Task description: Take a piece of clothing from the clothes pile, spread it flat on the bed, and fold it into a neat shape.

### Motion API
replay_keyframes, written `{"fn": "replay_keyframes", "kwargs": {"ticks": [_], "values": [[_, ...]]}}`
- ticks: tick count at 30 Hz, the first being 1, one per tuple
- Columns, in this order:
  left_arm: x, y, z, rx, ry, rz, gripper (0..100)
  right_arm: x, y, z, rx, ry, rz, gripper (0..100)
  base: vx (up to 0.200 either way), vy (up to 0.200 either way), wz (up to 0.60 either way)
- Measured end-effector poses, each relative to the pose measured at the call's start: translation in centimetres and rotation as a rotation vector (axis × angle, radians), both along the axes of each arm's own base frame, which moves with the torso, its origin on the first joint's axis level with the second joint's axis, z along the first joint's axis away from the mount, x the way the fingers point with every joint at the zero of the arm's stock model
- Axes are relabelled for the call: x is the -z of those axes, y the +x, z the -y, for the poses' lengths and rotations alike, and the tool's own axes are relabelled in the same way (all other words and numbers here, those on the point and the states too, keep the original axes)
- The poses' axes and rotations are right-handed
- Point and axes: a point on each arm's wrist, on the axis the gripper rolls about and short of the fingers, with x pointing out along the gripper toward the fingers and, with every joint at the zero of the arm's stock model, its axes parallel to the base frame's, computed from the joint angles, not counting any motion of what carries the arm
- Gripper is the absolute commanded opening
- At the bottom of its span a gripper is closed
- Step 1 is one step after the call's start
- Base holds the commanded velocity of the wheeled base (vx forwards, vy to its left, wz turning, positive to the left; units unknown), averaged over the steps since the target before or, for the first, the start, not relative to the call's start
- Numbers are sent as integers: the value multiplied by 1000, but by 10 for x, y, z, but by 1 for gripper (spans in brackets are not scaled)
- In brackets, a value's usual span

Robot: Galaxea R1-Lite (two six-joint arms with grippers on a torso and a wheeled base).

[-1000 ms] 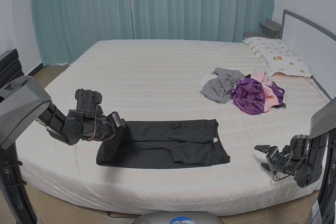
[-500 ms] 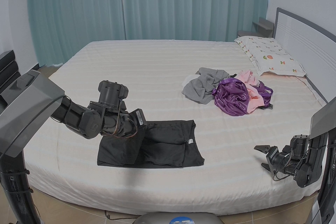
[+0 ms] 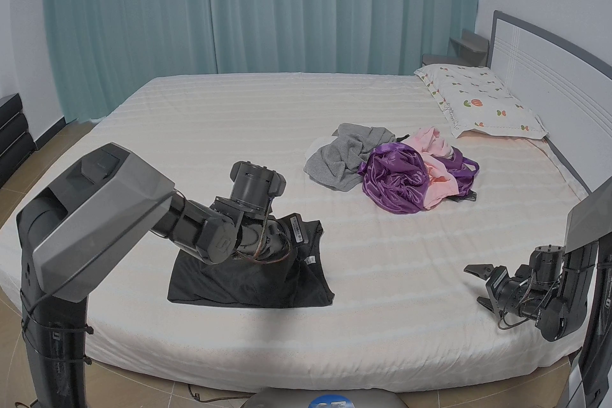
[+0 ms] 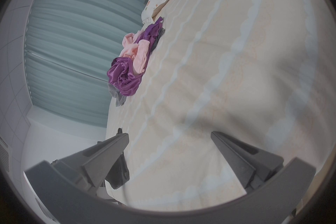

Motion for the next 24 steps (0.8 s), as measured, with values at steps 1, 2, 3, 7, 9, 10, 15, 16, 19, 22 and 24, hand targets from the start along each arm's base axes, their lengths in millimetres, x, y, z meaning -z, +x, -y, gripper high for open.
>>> {"fn": "replay_keyframes", "kwargs": {"ticks": [1, 2, 3, 7, 9, 10, 15, 16, 19, 22, 24], "values": [[2, 0, 2, 0, 5, -2, 0, 0, 0, 0, 0, 0, 0, 100, 0, 0, 0], [5, 1, 4, -4, 11, -2, 0, 0, 0, 0, 0, 0, 0, 100, 0, 0, 0], [7, 2, 5, -12, 18, 2, 0, 0, 0, 0, -1, 0, 0, 100, 0, 0, 0], [13, 5, 10, -20, 22, -3, 100, 0, 0, 0, 0, 0, -1, 100, 0, 0, 0], [15, 5, 12, -23, 18, -9, 100, 0, 0, 0, 0, 0, -1, 100, 0, 0, 0], [15, 5, 12, -29, 12, -14, 100, 0, 0, 0, 0, 0, -1, 100, 0, 0, 0], [12, 2, 10, -50, -8, -25, 100, 0, 0, 0, -1, -1, -2, 100, 0, 0, 0], [10, 1, 9, -54, -12, -25, 100, 0, 0, 0, -1, -1, -2, 100, 0, 0, 0], [-1, -1, 3, -79, -47, -27, 100, 0, 0, 0, -2, -1, -2, 100, 0, 0, 0], [-12, -2, -7, -136, -106, -43, 100, 0, -1, 0, -2, -1, -3, 100, 0, 0, 0], [-17, 0, -21, -182, -133, -47, 100, 0, -1, 0, -3, -1, -3, 100, 0, 0, 0]]}}
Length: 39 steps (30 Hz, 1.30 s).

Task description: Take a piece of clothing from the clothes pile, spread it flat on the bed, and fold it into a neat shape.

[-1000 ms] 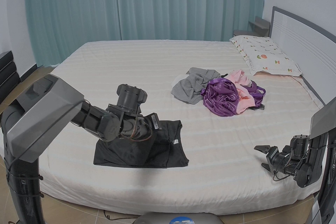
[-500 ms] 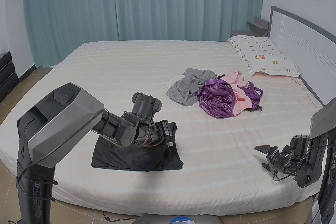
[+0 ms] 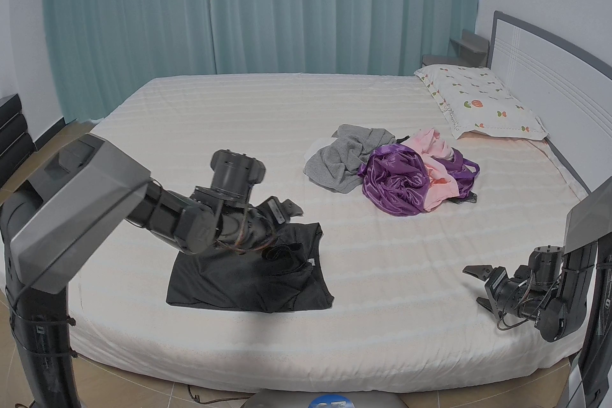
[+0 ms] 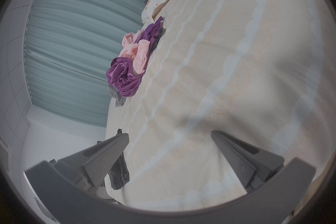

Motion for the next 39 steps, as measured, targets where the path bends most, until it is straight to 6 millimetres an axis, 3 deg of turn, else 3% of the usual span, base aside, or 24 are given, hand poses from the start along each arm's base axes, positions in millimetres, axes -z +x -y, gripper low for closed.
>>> {"fn": "replay_keyframes", "kwargs": {"ticks": [8, 15, 21, 29, 39], "values": [[-1, -13, -43, -30, -103, -109, 100, 0, 0, 0, 0, 0, -1, 100, 0, 0, 0], [2, -26, -87, -87, -235, -181, 100, 0, 0, 0, 0, 0, -1, 100, 0, 200, 0], [11, -34, -112, -95, -307, -192, 100, 0, 0, 0, 1, 0, -1, 100, 0, 200, 0], [18, -39, -134, -91, -365, -231, 100, 0, 0, 0, 1, 0, -2, 100, 0, 200, 0], [24, -40, -137, -100, -363, -246, 100, 0, 0, 0, 1, -3, -1, 100, 0, 200, 0]]}}
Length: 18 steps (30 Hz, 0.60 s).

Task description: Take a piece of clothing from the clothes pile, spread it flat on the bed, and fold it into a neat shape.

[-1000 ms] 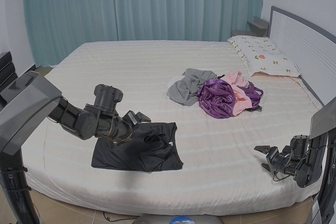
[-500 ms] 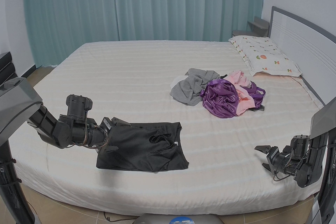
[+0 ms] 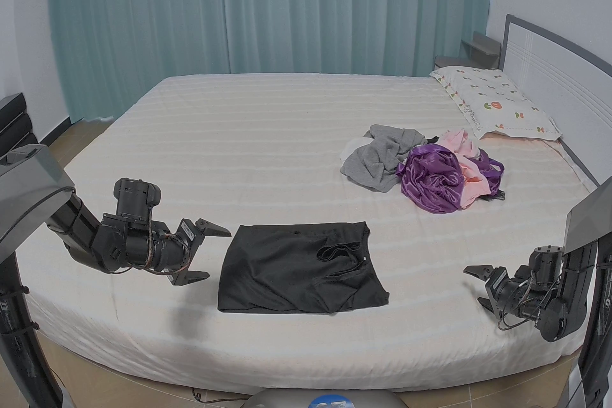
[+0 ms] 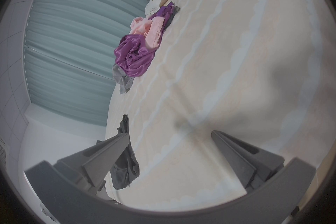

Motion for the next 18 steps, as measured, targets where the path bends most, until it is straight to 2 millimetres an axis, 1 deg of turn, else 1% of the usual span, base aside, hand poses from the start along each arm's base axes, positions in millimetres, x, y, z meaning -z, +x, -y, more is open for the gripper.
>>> {"fn": "replay_keyframes", "kwargs": {"ticks": [8, 14, 18], "values": [[1, 0, 1, 2, 2, -2, 100, 1, 0, -3, -3, -8, -3, 100, 0, 200, 0], [2, 0, 1, 4, 6, -3, 100, -3, -1, -10, -14, -21, 6, 100, 0, 0, 0], [2, 1, 3, 3, 9, -1, 100, -10, -2, -23, -15, -61, 34, 100, 0, 0, 0]]}}
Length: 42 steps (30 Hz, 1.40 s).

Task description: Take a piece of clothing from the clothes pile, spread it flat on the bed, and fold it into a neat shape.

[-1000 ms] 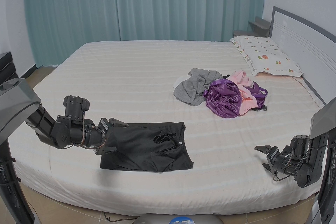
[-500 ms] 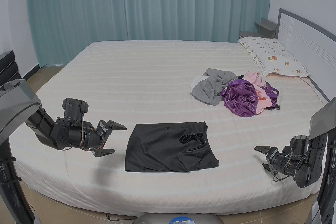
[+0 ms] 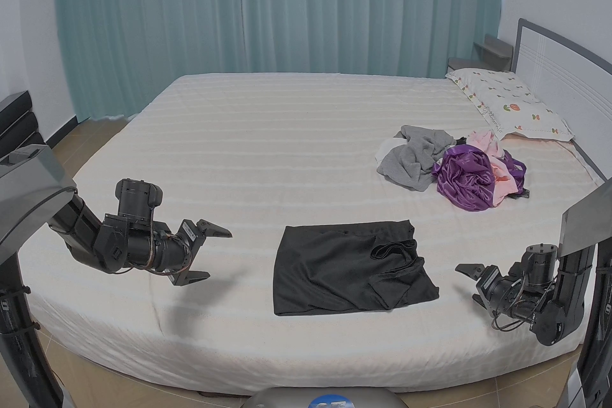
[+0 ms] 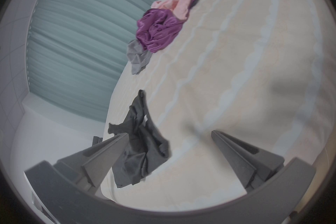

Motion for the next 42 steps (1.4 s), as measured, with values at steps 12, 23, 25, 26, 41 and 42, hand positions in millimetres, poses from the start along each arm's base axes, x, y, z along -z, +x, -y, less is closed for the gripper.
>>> {"fn": "replay_keyframes", "kwargs": {"ticks": [12, 23, 25, 26, 41, 42], "values": [[1, 2, 1, 0, 3, 1, 100, -8, 5, -62, -161, -171, 34, 100, 0, 0, 0], [2, 4, 4, 8, 6, 4, 100, -6, 21, -108, -272, -312, -11, 100, 0, 0, 0], [2, 5, 4, 8, 5, 5, 100, -6, 24, -115, -283, -329, -21, 100, 0, 0, 0], [2, 5, 4, 7, 5, 4, 100, -6, 25, -117, -289, -337, -29, 100, 0, 0, 0], [4, 4, 5, 4, 10, -2, 100, -12, 47, -141, -331, -482, -104, 100, 0, 0, 0], [5, 4, 5, 4, 11, -3, 100, -13, 48, -142, -334, -496, -109, 100, 0, 0, 0]]}}
